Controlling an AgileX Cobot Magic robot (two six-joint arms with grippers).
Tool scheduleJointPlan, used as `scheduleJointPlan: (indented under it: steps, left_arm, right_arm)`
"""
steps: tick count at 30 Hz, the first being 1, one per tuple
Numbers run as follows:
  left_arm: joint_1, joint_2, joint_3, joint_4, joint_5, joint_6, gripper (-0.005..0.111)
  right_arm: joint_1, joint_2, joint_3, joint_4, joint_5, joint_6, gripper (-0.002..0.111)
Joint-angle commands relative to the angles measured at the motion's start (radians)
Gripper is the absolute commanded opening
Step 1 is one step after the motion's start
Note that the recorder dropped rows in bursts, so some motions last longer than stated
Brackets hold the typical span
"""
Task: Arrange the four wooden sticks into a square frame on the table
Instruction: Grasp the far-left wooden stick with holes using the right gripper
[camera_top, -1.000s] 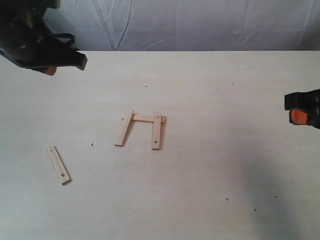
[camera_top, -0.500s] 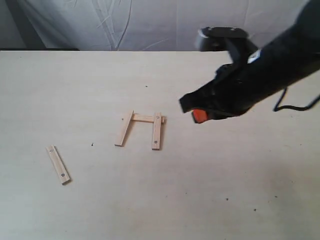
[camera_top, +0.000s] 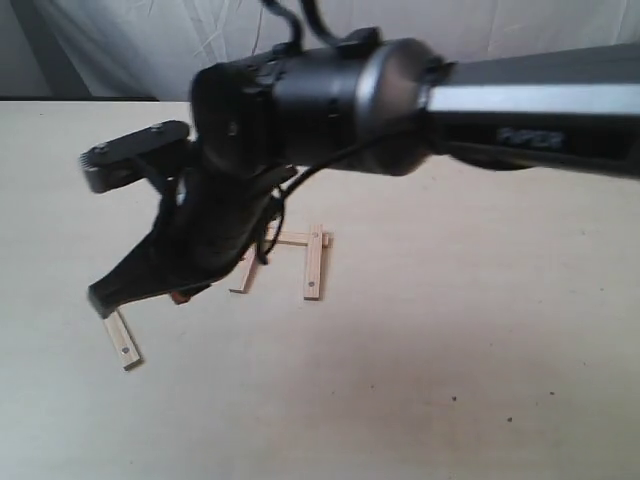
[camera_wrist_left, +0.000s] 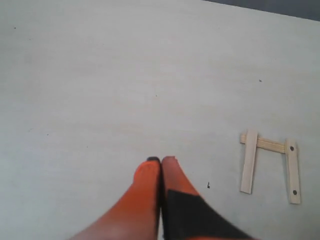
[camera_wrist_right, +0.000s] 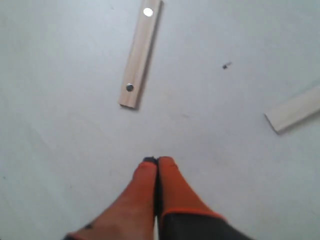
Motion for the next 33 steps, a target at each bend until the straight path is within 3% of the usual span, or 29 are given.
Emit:
scheduleJointPlan:
  steps: [1,5,9,23,28,33]
  left_arm:
    - [0.073,0.010,0.005,-0.013,-0.042,-0.049,0.000]
    - [0.121,0.010,0.005,-0.016,-0.048,-0.097,0.000]
    - [0.126,0.010,0.005,-0.023,-0.048,-0.097,0.000]
    - [0.126,0.010,0.005,-0.036,-0.048,-0.095,0.000]
    - [0.126,0.010,0.005,-0.045,-0.048,-0.091,0.000]
    - [0.126,0.010,0.005,-0.045,-0.048,-0.091,0.000]
  right_arm:
    - [0.058,0.139,-0.200,-0.094,0.092,0.071,-0.001]
    - [0.076,0.251,-0.355,-0.119,0.135,0.108,0.010]
    - [0.076,0.354,-0.493,-0.117,0.151,0.133,0.027]
    - [0.094,0.545,-0.736,-0.183,0.217,0.198,0.028]
    - [0.095,0.550,-0.736,-0.191,0.190,0.198,0.046]
    - [0.095,0.566,-0.736,-0.219,0.192,0.228,0.047]
